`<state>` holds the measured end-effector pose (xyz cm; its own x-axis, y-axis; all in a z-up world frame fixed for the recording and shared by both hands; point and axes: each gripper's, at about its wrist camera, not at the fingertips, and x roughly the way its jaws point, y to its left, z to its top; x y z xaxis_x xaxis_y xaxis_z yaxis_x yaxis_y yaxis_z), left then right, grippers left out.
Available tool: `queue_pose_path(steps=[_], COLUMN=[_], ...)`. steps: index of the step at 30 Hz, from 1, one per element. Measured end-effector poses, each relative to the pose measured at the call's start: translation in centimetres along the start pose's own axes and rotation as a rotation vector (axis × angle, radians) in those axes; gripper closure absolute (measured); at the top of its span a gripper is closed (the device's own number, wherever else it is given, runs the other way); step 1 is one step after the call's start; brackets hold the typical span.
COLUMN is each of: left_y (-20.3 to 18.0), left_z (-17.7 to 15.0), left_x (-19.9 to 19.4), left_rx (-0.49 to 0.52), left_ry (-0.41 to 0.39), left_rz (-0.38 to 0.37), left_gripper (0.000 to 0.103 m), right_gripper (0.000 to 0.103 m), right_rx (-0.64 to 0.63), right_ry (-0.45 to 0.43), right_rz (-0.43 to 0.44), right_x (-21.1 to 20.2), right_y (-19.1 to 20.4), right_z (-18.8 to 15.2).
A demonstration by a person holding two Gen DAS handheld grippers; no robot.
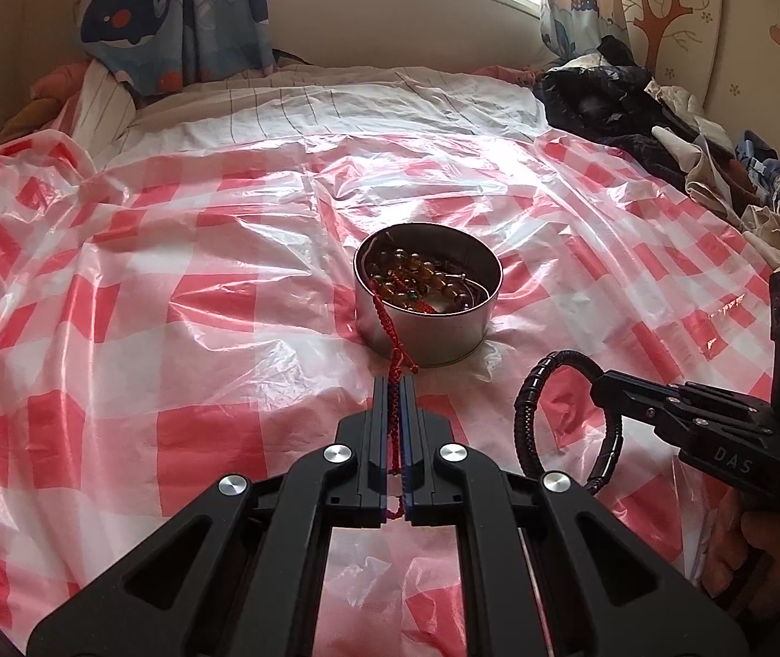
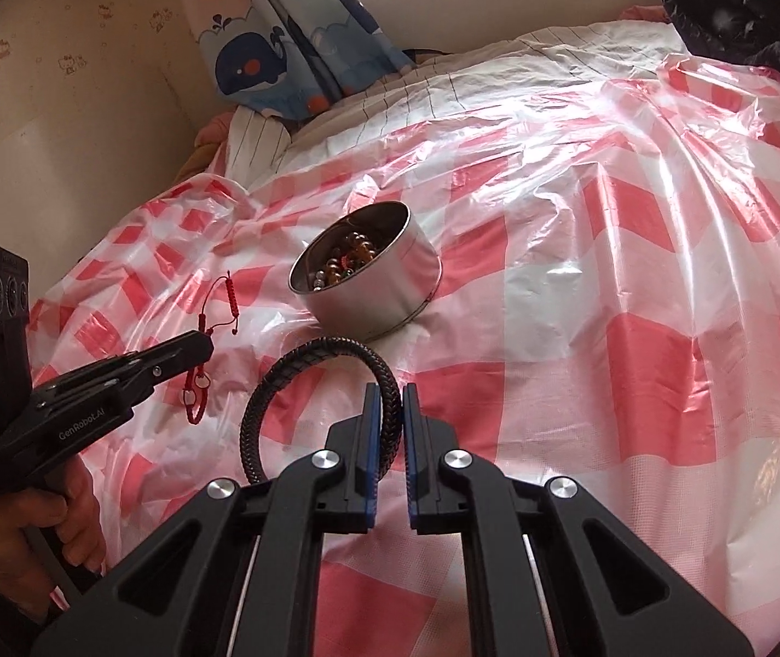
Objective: Organize jewelry
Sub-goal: 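Lift the red cord bracelet with the left tool while the right tool grasps the black bracelet, then carry the red cord bracelet to the tin with left tool while right carries black bracelet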
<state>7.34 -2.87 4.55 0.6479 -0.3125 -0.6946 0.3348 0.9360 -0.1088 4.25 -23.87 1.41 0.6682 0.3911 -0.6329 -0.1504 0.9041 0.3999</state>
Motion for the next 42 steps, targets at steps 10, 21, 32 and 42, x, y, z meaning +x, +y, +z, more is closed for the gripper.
queue_pose_path(steps=[10, 21, 32, 42], left_y=[0.1, 1.0, -1.7, -1.8], left_z=[-0.9, -2.1, -1.6, -1.1], left_x=[1.5, 4.2, 2.6, 1.7], left_rx=[0.0, -0.033, 0.106, 0.125], left_ry=[0.043, 0.142, 0.066, 0.03], left_rz=[0.042, 0.039, 0.11, 0.139], left_gripper=[0.1, 0.091, 0.099, 0.099], right_gripper=[0.091, 0.055, 0.095, 0.095], right_rx=[-0.041, -0.168, -0.091, -0.035], right_ry=[0.038, 0.13, 0.05, -0.012], right_rz=[-0.074, -0.203, -0.074, -0.026], right_x=[1.0, 3.6, 1.7, 0.5], right_y=[0.2, 1.7, 0.9, 0.4], right_z=[-0.4, -1.2, -0.7, -0.1])
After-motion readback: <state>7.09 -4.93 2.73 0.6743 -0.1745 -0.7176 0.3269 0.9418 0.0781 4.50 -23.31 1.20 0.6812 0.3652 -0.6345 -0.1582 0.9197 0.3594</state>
